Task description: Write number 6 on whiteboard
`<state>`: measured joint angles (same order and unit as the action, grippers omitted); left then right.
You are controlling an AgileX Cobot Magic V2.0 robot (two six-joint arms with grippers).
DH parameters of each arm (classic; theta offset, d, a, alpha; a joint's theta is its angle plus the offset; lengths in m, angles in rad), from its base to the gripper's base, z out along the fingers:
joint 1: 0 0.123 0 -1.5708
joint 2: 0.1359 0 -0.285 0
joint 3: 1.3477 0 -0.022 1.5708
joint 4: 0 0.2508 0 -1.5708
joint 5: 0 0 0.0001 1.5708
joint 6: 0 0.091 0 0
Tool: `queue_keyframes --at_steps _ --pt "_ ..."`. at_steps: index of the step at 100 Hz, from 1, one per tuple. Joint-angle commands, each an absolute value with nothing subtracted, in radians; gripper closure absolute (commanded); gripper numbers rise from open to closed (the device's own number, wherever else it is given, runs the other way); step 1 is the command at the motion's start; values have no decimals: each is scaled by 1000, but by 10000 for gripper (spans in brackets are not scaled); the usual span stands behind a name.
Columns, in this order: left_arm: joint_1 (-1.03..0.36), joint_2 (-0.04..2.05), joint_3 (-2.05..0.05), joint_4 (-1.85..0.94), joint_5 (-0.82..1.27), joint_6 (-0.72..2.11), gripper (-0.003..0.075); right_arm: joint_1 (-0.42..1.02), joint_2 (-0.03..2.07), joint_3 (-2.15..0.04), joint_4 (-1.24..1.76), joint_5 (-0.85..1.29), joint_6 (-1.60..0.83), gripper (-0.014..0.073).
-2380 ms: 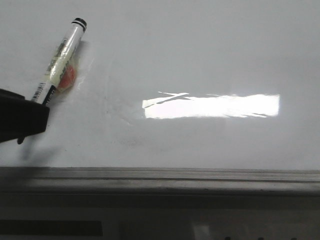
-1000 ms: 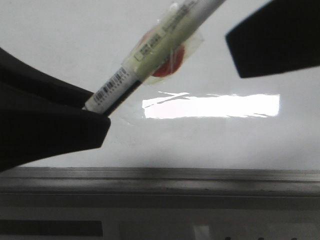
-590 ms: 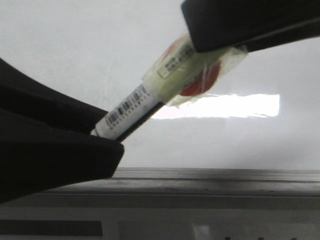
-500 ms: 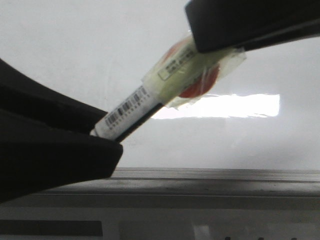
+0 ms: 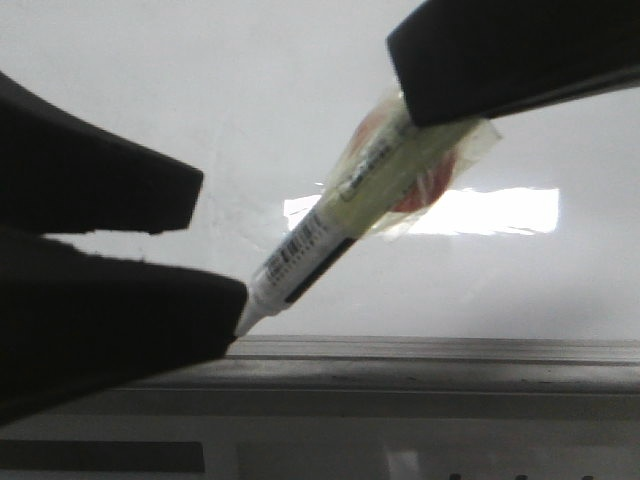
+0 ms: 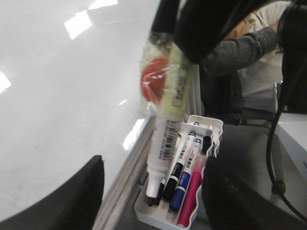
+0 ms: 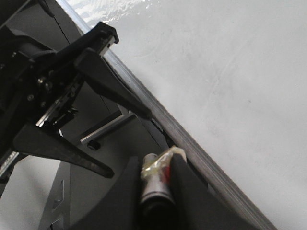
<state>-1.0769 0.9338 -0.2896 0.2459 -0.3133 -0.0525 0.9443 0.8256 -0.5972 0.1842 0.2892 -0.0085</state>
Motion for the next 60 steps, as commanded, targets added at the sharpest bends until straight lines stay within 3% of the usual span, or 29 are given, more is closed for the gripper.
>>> queue_keyframes --at_steps 1,29,49,60 --pt "-1052 879 -315 195 -374 -62 261 939 821 -627 186 222 -17 657" --pt "-871 640 -315 90 -366 -62 357 836 856 -654 253 221 -16 656" --pt "-732 531 -315 54 -276 -62 402 758 946 -780 237 212 -23 657" --pt "-708 511 -315 54 -227 -62 453 696 1010 -905 236 311 -23 657"
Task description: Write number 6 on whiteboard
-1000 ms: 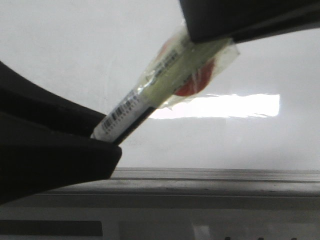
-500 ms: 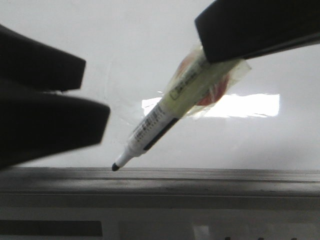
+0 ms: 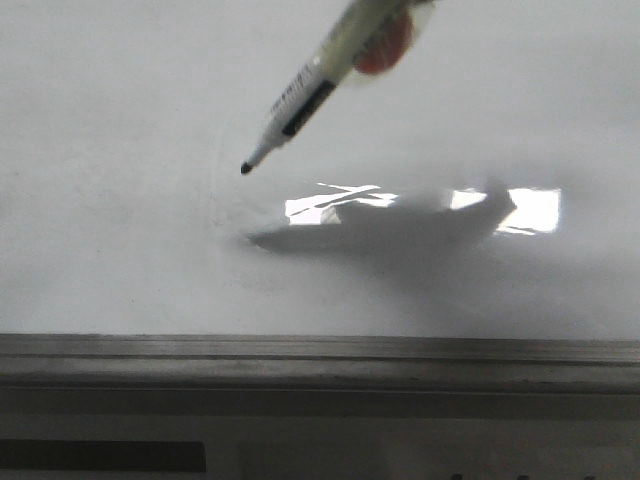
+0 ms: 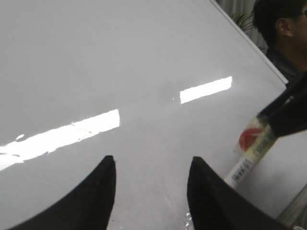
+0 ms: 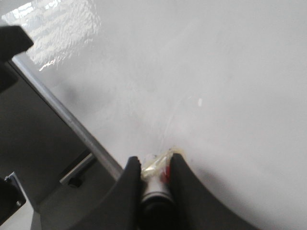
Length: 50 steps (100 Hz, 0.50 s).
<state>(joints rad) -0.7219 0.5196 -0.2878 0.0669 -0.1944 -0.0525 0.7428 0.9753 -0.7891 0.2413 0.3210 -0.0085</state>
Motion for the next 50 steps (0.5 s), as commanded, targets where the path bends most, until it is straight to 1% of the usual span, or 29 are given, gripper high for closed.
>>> queue_keyframes --at_steps 1,7,25,38,50 --pt "-708 511 -315 54 -225 -62 458 692 1014 -912 234 311 -23 657" --pt "-708 511 -315 54 -220 -62 470 669 1044 -970 205 326 -25 657" --pt "-708 511 -315 54 -215 -62 470 634 1113 -1075 165 332 -25 657" --pt "-708 511 -315 54 -216 -62 470 632 1163 -1058 167 337 -25 657" --pt "-708 511 -315 54 -216 -62 470 641 1197 -943 242 319 -25 657"
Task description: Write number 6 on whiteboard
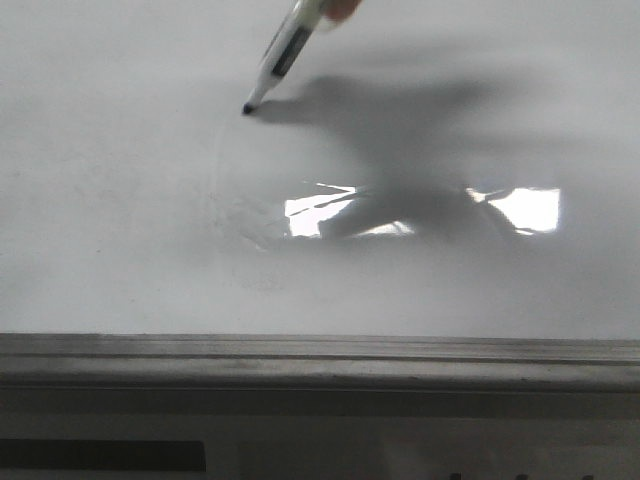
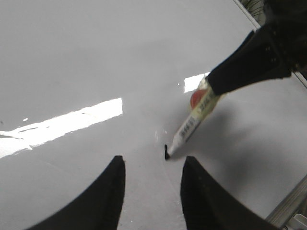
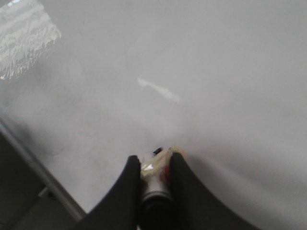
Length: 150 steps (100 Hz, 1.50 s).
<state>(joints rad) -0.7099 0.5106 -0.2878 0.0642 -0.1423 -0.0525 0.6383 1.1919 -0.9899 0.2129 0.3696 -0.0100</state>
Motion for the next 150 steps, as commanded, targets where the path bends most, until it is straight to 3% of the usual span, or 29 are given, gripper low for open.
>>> queue_keyframes --at_steps 1,26,74,94,118,150 --pt "-708 511 -315 54 -216 -62 470 645 1197 -935 245 319 -25 657" --pt "-708 511 -315 54 -216 -62 470 667 1073 -860 250 296 -25 657" --pt "-712 528 -315 94 -201 -62 470 734 1127 -908 250 265 -29 657" --pt "-776 567 -315 125 -201 -62 470 757 1090 -908 254 242 -29 657" --pt "-932 706 -317 198 -250 -62 467 824 1069 -908 254 258 -29 657" --pt "-949 882 -321 198 -426 -62 468 895 1069 -908 286 268 -29 657"
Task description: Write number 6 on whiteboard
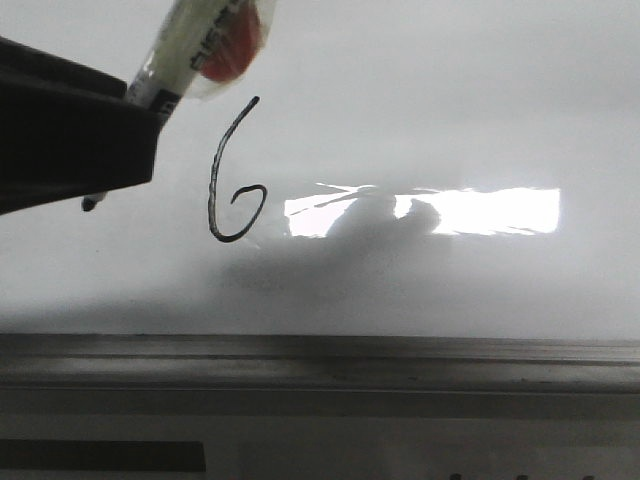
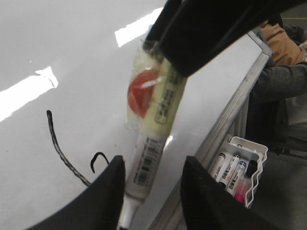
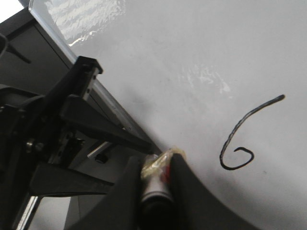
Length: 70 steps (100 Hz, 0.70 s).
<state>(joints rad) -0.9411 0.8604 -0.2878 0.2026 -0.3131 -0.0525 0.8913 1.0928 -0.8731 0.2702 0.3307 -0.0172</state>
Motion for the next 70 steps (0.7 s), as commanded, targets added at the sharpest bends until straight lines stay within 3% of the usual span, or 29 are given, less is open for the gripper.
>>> queue_keyframes --at_steps 1,17,24,32,38,45,55,60,64,70 --pt "-949 886 -321 198 -426 -62 468 895 1069 -908 288 268 -29 657" --pt "-949 899 -321 194 -427 -62 488 895 1069 -908 302 282 -29 657" --pt "-949 899 -321 194 -427 -62 576 895 1069 -908 302 290 -29 657" --pt "-949 899 -321 194 -427 -62 743 895 1069 -908 302 292 -29 657" --pt "-949 899 -321 194 -427 -62 741 895 1069 -908 302 292 -29 634" --pt "-949 899 -321 191 -427 -62 741 895 1069 -908 302 293 -29 501" --pt "-949 899 -321 87 -427 -62 741 892 1069 -908 298 271 -29 125" --pt "-949 899 -321 -29 -425 -62 741 889 1069 -908 298 259 -29 -17" --pt "-947 899 -321 -146 -423 -62 741 881 1069 -908 298 254 -29 -80" --pt "-947 899 -321 -303 -418 -62 741 875 1069 -908 298 254 -29 -58"
